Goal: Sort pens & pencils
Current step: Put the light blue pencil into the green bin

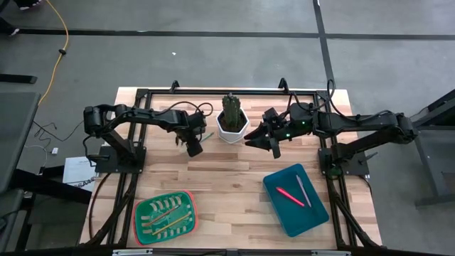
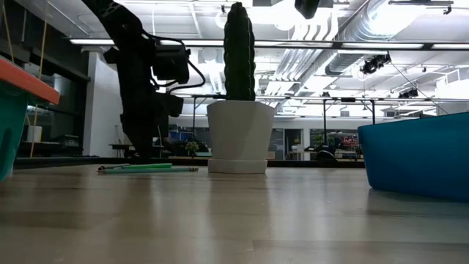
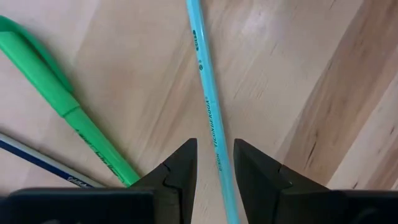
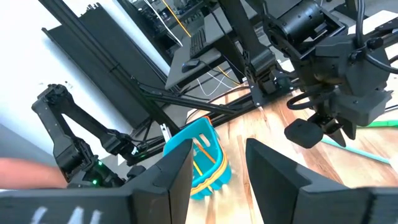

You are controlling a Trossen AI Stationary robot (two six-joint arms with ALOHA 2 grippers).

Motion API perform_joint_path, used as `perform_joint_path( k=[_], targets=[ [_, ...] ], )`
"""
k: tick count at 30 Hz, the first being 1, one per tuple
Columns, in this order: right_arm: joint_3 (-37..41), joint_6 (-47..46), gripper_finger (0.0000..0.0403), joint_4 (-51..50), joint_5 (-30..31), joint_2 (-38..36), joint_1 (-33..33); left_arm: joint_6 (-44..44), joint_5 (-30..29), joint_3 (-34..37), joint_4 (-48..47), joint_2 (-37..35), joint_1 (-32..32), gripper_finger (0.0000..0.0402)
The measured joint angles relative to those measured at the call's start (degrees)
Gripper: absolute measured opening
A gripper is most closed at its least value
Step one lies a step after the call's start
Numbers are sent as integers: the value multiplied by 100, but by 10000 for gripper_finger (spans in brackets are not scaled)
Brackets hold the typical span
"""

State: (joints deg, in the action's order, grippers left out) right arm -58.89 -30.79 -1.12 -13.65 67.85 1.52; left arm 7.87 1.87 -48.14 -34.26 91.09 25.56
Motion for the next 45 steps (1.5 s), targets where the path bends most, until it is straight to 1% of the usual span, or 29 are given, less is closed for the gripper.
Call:
perform_joint_path(
  k=[11,16,19,23,30,34,39,41,45],
  targets=[
    [0,20,140,2,0,0,2,280,0,0,0,0,-7,92],
    [0,42,140,2,0,0,2,268,0,0,-20,0,-7,92],
    [0,85,140,2,2,0,2,286,19,0,-39,66,68,92],
    [0,85,140,4,2,0,1,339,182,-7,-117,236,112,92],
    [0,22,140,6,1,-2,2,282,140,2,-103,299,70,92],
    [0,22,140,6,0,-2,2,160,179,2,-28,299,68,92],
    [0,20,140,6,2,-2,2,-272,590,2,39,299,60,92],
    [0,20,140,6,0,-2,2,-428,650,2,35,296,4,92],
    [0,20,140,4,0,-2,0,-765,928,-2,49,115,-70,92]
  ],
)
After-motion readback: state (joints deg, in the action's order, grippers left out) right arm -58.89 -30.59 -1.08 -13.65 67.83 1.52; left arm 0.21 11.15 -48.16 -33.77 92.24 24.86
